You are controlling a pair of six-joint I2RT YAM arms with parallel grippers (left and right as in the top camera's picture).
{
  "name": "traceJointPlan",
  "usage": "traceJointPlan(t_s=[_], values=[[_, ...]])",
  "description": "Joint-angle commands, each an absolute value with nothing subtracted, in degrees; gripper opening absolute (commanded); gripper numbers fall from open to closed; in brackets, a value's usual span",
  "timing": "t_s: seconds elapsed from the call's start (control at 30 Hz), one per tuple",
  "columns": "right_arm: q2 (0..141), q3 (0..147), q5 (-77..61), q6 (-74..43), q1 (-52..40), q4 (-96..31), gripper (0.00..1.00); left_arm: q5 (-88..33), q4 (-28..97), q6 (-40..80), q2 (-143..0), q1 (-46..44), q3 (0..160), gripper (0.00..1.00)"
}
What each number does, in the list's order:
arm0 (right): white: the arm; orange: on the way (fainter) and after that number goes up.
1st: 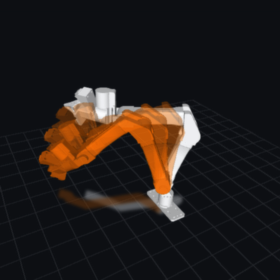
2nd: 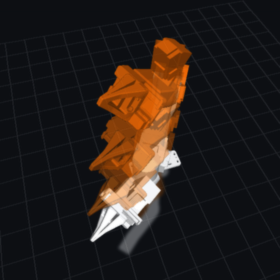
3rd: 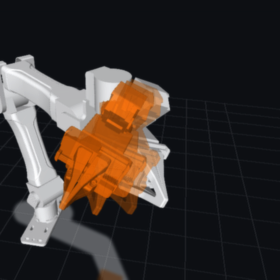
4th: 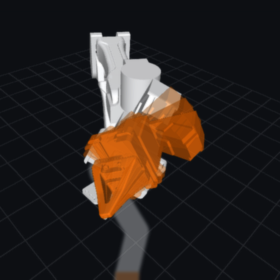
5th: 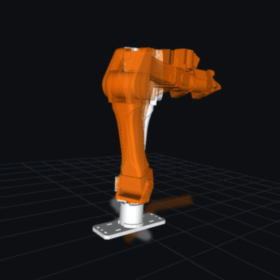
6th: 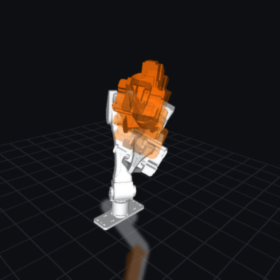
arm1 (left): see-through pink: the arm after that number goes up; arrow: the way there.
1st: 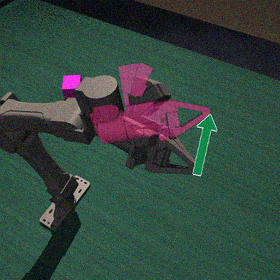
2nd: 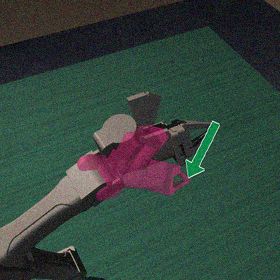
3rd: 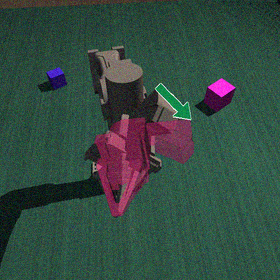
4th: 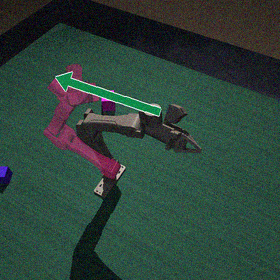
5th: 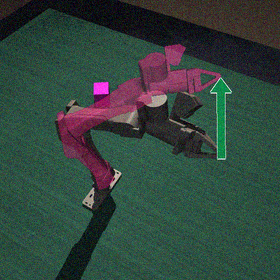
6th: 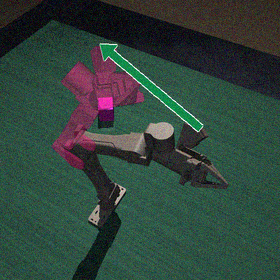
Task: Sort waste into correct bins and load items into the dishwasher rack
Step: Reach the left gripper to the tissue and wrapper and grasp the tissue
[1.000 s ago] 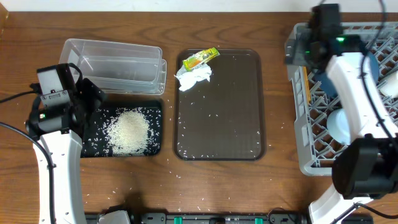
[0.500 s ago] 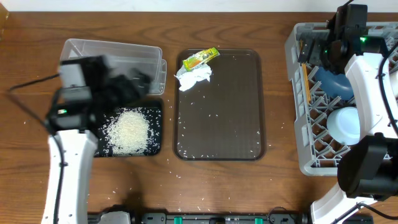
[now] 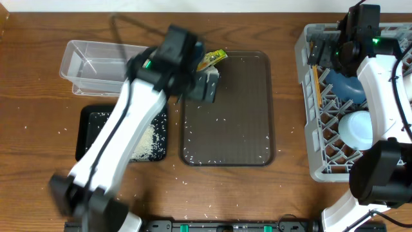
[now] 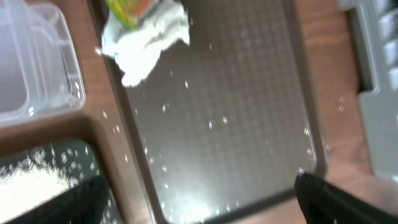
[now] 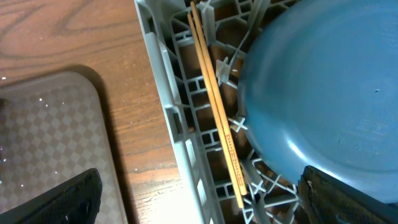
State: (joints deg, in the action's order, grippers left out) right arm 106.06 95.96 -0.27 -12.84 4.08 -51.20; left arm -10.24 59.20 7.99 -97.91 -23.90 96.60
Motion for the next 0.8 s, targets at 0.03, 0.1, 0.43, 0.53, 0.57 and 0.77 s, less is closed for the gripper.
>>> traceJointPlan(t_s=[0.03, 0.1, 0.43, 0.53, 0.57, 0.77], values=[[105.78, 97.06, -0.27, -12.8, 4.32, -51.22, 0.99, -7.86, 57.71, 4.36, -106.87, -23.97, 102.26, 0.98], [105.78, 97.06, -0.27, -12.8, 4.32, -51.22, 0.99, -7.86, 54.41, 4.34, -108.97, -23.97, 102.24, 0.98], [105.78, 97.06, -0.27, -12.8, 4.32, -51.22, 0.99, -7.75, 38.48, 4.32, -121.25, -23.97, 102.24, 0.98], [105.78, 97.06, -0.27, -12.8, 4.32, -51.2, 0.99, -4.14, 37.65, 4.32, -124.33, -23.99, 102.24, 0.97], [105.78, 97.06, -0.27, -12.8, 4.32, -51.2, 0.99, -2.63, 37.65, 4.32, -125.19, -23.99, 102.24, 0.96], [105.78, 97.06, -0.27, -12.8, 4.32, -51.2, 0.99, 1.15, 37.65, 4.29, -129.56, -23.99, 102.19, 0.89]])
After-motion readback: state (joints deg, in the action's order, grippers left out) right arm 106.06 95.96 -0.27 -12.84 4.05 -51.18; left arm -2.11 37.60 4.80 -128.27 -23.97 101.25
